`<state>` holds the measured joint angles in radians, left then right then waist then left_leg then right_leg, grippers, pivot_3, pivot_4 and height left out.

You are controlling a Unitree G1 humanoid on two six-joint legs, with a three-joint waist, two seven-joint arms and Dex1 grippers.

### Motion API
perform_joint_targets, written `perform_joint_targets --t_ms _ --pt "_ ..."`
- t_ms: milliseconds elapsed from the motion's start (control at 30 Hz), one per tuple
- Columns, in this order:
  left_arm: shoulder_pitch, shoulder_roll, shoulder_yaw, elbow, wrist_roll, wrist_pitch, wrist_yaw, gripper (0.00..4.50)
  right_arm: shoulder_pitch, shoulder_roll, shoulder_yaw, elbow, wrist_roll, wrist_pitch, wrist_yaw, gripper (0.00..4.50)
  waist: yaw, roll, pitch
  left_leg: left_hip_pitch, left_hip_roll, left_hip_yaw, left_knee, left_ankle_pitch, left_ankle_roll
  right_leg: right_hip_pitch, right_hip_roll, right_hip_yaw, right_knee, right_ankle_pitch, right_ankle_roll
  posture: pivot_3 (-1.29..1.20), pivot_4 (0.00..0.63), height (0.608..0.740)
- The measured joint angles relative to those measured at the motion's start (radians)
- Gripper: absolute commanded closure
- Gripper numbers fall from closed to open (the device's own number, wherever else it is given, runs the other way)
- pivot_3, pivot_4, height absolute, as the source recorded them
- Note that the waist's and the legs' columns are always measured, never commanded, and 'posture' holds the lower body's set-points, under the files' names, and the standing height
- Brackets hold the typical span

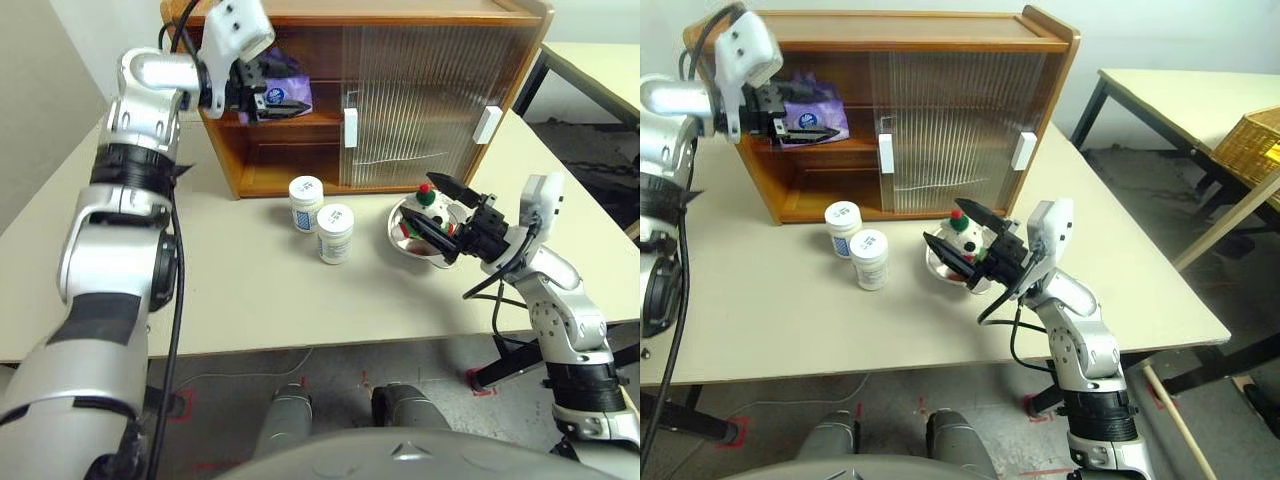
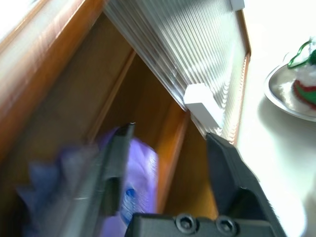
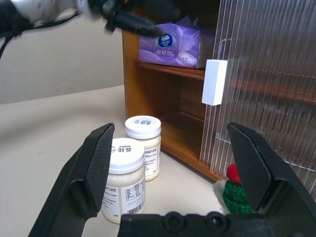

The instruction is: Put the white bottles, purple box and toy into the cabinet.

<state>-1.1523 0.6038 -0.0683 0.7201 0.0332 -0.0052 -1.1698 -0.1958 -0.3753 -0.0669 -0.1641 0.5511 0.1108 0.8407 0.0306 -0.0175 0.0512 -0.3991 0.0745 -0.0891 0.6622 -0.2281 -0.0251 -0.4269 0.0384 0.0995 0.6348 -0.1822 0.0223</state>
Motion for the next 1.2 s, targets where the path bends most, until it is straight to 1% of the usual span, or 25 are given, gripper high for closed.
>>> perform_joint_targets --t_ms 33,133,167,433,567,667,733,967,1200 --pt "0.03 0.0 0.003 -0.031 -0.006 0.026 0.004 3.0 0.0 0.0 0.0 0.0 0.0 0.001 0.0 0.0 0.0 0.0 0.0 0.001 0.0 0.0 0.0 0.0 0.001 0.0 0.0 0.0 0.0 0.001 -0.001 0.09 0.053 0.74" --pt "0.099 -0.003 0.017 -0.119 -0.037 0.101 0.041 4.19 0.0 -0.001 0.0 0.0 0.001 0.003 0.001 0.0 0.008 0.0 0.0 0.001 0.0 -0.001 0.0 0.001 0.001 0.0 0.0 0.0 0.0 0.002 -0.003 0.09 0.052 0.74" --pt "0.113 -0.009 0.028 -0.147 -0.047 0.126 0.062 4.46 0.0 -0.001 0.0 0.0 0.001 0.003 0.001 0.0 0.01 0.0 0.0 0.001 0.0 -0.001 0.0 0.001 0.001 0.001 0.0 0.0 0.0 0.002 -0.003 0.09 0.052 0.74" --pt "0.252 -0.062 0.091 -0.328 -0.123 0.275 0.223 4.46 -0.001 -0.009 -0.002 0.0 0.001 0.005 0.007 0.0 0.01 0.0 0.0 0.011 0.0 -0.001 -0.001 0.0 0.0 0.008 0.0 0.0 0.0 0.002 -0.003 0.08 0.056 0.74" --pt "0.306 -0.093 0.106 -0.414 -0.172 0.355 0.284 4.46 -0.001 -0.014 -0.002 0.0 0.001 0.009 0.007 0.0 0.01 0.0 0.0 0.012 0.0 -0.001 -0.001 -0.001 -0.002 0.009 0.0 0.001 -0.001 0.002 -0.003 0.08 0.056 0.74" --pt "0.348 -0.129 0.155 -0.487 -0.213 0.428 0.375 4.46 -0.001 -0.017 -0.002 -0.001 0.002 0.013 0.006 0.0 0.008 0.0 0.0 0.013 0.0 -0.001 -0.002 -0.001 -0.002 0.009 0.0 0.001 -0.002 0.002 -0.003 0.08 0.059 0.74" --pt "0.383 -0.142 0.167 -0.521 -0.222 0.456 0.428 4.46 -0.001 -0.019 -0.002 -0.002 0.002 0.015 0.006 0.0 0.008 0.0 0.0 0.013 0.0 -0.001 -0.003 -0.002 -0.004 0.01 0.0 0.001 -0.002 0.002 -0.003 0.08 0.061 0.74" --pt "0.445 -0.162 0.206 -0.568 -0.233 0.504 0.584 4.46 0.001 -0.021 -0.002 -0.008 0.004 0.022 0.007 0.0 0.008 -0.001 0.001 0.015 0.0 -0.001 -0.003 -0.005 -0.009 0.01 0.0 0.002 -0.002 0.002 -0.003 0.08 0.065 0.74" --pt "0.464 -0.188 0.224 -0.581 -0.234 0.484 0.692 4.46 0.001 -0.022 -0.002 -0.008 0.005 0.022 0.008 0.0 0.011 -0.002 0.002 0.015 0.0 -0.001 -0.003 -0.01 -0.017 0.01 0.0 0.003 -0.003 0.002 -0.003 0.08 0.063 0.74"
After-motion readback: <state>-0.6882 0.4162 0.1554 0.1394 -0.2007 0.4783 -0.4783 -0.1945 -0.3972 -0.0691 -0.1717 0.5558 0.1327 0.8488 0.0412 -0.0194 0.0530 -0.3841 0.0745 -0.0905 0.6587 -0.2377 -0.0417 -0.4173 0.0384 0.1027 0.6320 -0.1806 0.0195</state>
